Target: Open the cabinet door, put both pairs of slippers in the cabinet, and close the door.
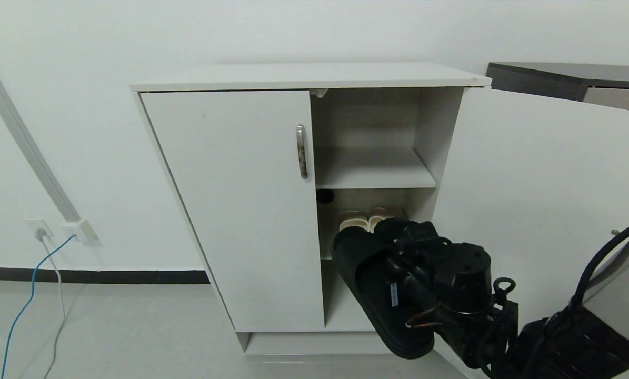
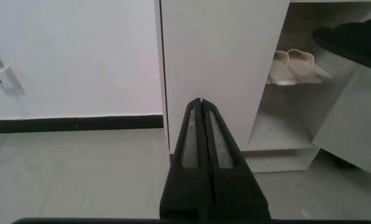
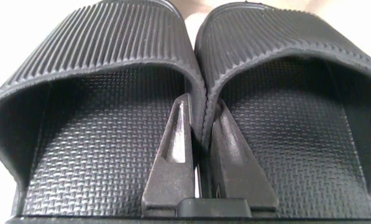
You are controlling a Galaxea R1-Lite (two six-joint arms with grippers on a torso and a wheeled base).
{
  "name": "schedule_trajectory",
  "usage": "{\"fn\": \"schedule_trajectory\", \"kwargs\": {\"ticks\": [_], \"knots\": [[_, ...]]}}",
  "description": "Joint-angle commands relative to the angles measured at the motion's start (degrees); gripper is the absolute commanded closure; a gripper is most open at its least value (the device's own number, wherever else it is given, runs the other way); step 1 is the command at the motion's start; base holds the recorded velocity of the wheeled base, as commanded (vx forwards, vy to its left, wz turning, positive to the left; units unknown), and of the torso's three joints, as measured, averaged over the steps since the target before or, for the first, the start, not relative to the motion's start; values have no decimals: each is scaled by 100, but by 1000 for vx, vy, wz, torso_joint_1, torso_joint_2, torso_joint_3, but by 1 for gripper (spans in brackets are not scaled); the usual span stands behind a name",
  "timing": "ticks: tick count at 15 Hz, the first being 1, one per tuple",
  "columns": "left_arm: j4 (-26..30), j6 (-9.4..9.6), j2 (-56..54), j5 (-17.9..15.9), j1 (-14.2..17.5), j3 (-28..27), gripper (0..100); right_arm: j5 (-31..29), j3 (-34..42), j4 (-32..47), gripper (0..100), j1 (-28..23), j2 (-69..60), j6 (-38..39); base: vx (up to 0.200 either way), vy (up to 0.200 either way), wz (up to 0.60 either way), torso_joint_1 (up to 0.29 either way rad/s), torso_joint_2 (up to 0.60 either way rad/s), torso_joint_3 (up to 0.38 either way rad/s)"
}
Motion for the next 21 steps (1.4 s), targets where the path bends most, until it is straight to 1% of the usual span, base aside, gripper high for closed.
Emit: {"fn": "schedule_trajectory", "kwargs": {"ticks": [1,3,4,5,6,8,11,13,19,21], "knots": [[0,-1,5,-2,2,1,100,-252,-671,747,100,182,-447,230,0,0,0,0,0,0],[0,-1,5,-2,2,1,100,-427,-1295,1599,100,252,-597,459,0,0,0,0,0,0],[0,-1,5,-2,2,1,100,-638,-1682,2144,100,278,-614,573,0,0,0,0,0,0],[0,-1,5,-2,2,1,100,-805,-1981,2513,100,278,-579,670,0,0,0,0,0,0],[0,-1,5,-2,2,1,100,-1069,-2482,3032,100,287,-500,837,0,0,0,0,0,0],[0,25,5,-2,2,1,100,-1509,-3106,3524,100,261,-324,881,0,0,0,0,0,0],[0,7,5,-2,2,1,100,-1570,-3413,3893,100,234,-228,863,0,0,0,0,0,0],[0,7,5,7,2,10,100,-1570,-3580,3999,100,173,-87,854,0,0,0,0,0,0],[0,-1,5,7,2,1,100,-1561,-3651,3990,100,111,98,846,0,0,0,0,0,0],[0,-1,5,7,2,1,100,-1561,-3659,3981,100,85,89,854,200,0,0,2,5,5]]}}
